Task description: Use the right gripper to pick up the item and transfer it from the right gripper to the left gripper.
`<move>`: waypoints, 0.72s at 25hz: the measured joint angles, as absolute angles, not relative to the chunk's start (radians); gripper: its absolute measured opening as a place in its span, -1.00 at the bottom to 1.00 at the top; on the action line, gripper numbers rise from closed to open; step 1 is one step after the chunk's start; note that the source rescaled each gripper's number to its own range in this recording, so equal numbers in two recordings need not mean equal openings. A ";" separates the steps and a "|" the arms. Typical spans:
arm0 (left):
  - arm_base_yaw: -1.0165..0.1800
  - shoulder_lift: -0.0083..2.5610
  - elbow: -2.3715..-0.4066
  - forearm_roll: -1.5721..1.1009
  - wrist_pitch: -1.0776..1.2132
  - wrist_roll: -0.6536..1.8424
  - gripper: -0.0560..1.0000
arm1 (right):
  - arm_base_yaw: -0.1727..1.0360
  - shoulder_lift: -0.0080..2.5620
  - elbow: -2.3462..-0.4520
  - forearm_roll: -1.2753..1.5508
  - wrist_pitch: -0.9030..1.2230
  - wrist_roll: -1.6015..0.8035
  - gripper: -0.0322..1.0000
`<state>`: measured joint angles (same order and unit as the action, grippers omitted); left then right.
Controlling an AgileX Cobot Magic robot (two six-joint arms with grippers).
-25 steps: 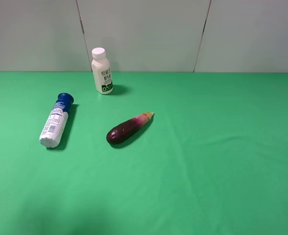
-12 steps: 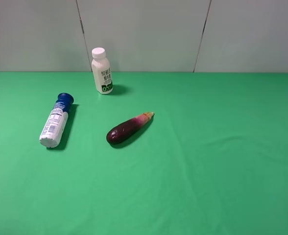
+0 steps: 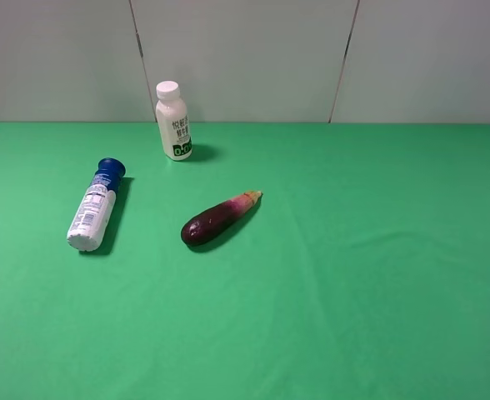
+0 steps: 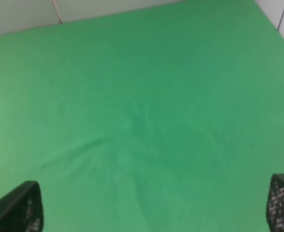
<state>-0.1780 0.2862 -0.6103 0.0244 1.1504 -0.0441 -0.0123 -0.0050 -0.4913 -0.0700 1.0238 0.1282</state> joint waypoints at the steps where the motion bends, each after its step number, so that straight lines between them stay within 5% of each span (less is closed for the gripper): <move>1: -0.178 0.285 -0.604 0.018 1.145 -0.044 0.82 | -0.012 -0.005 -0.491 -0.070 1.024 0.128 1.00; 18: -0.178 -0.008 -0.508 -0.045 1.088 0.016 0.82 | -0.012 -0.005 -0.491 -0.070 1.024 0.128 1.00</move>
<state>-0.1780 -0.0076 -0.5080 -0.0452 1.0879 0.0161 -0.0123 -0.0050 -0.4913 -0.0700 1.0236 0.1282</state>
